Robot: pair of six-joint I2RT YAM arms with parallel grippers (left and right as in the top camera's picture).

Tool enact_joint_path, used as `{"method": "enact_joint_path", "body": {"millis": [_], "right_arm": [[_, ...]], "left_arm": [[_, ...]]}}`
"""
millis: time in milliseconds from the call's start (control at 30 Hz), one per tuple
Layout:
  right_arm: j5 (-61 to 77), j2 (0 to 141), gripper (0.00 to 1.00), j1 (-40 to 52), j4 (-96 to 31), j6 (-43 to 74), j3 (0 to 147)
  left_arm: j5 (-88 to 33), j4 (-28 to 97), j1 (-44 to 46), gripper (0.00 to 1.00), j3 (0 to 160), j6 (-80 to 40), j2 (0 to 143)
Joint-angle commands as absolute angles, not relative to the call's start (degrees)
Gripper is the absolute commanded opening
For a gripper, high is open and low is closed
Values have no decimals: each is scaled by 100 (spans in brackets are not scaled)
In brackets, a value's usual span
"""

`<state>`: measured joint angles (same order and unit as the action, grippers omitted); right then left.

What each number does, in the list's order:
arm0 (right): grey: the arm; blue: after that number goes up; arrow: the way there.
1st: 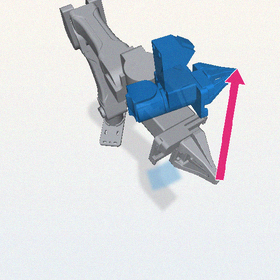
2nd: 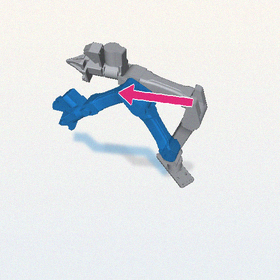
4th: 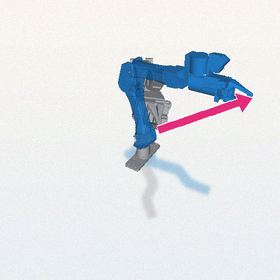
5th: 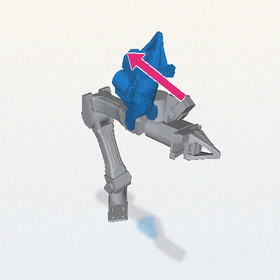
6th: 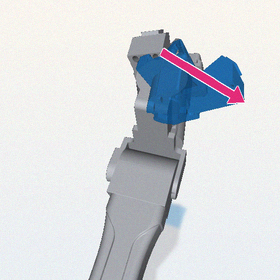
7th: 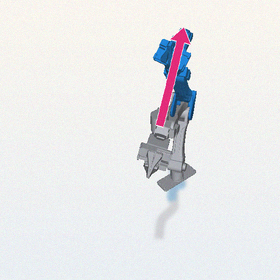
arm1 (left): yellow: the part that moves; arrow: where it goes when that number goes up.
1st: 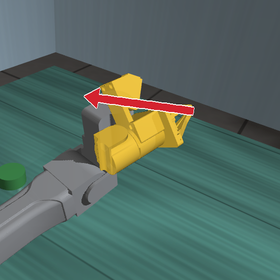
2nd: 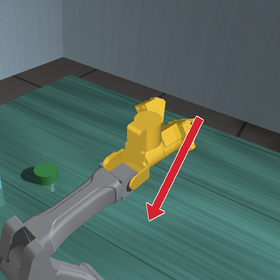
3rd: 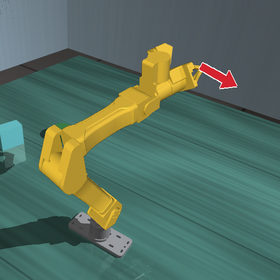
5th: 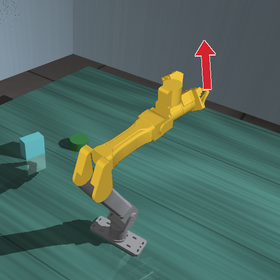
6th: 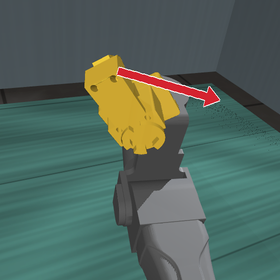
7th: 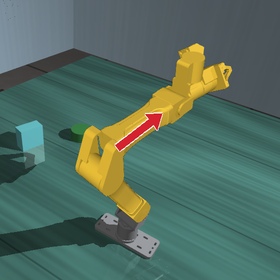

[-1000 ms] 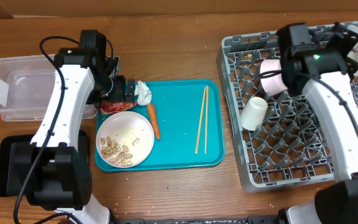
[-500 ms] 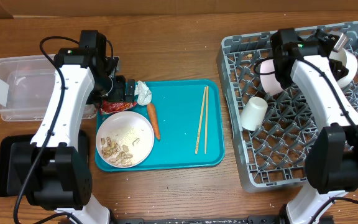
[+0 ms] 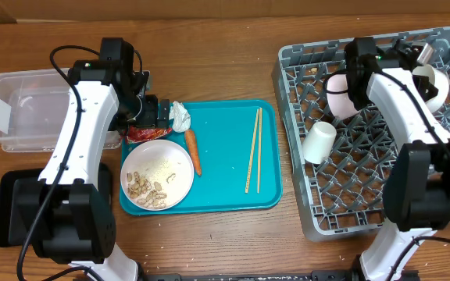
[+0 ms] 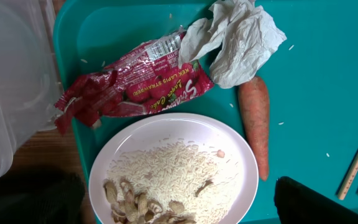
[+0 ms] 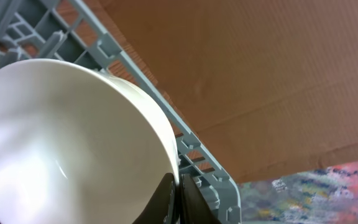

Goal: Sort waste into correct bins and load items into the dishwasher
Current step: 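Carry the white bowl into the rack's right side and release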

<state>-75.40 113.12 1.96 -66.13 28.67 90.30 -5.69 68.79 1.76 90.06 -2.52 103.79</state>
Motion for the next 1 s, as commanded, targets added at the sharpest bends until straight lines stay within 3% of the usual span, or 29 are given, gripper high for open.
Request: {"method": "enact_joint_path", "body": {"millis": [0,167,267,333,433,467,867,900,967], "right_arm": [[-7642,11587,4,301,-6613,2650,9006],[-7730,11607,5,607,-6608,2650,9006],[-7747,11607,40,729,-6641,2650,9006],[-7747,11607,52,786,-6746,2650,9006],[-7533,11572,79,943,-6956,2657,9013],[-7417,11537,82,1011,-7032,2672,9026],[-6141,10667,87,1962,-7507,3057,9671],[-5870,10606,85,1951,-7489,3166,9695],[-5216,10457,67,1756,-7441,3481,9736]], "left_arm": [[-537,6873,152,100,9098,-126,10468],[-537,6873,152,100,9098,-126,10468],[-537,6873,152,100,9096,-126,10468],[-537,6873,152,100,9096,-126,10468],[-537,6873,152,100,9096,-126,10468],[-537,6873,152,100,9096,-126,10468],[-537,6873,152,100,9096,-126,10468],[-537,6873,152,100,9096,-126,10468],[-537,6873,152,100,9096,-126,10468]]}}
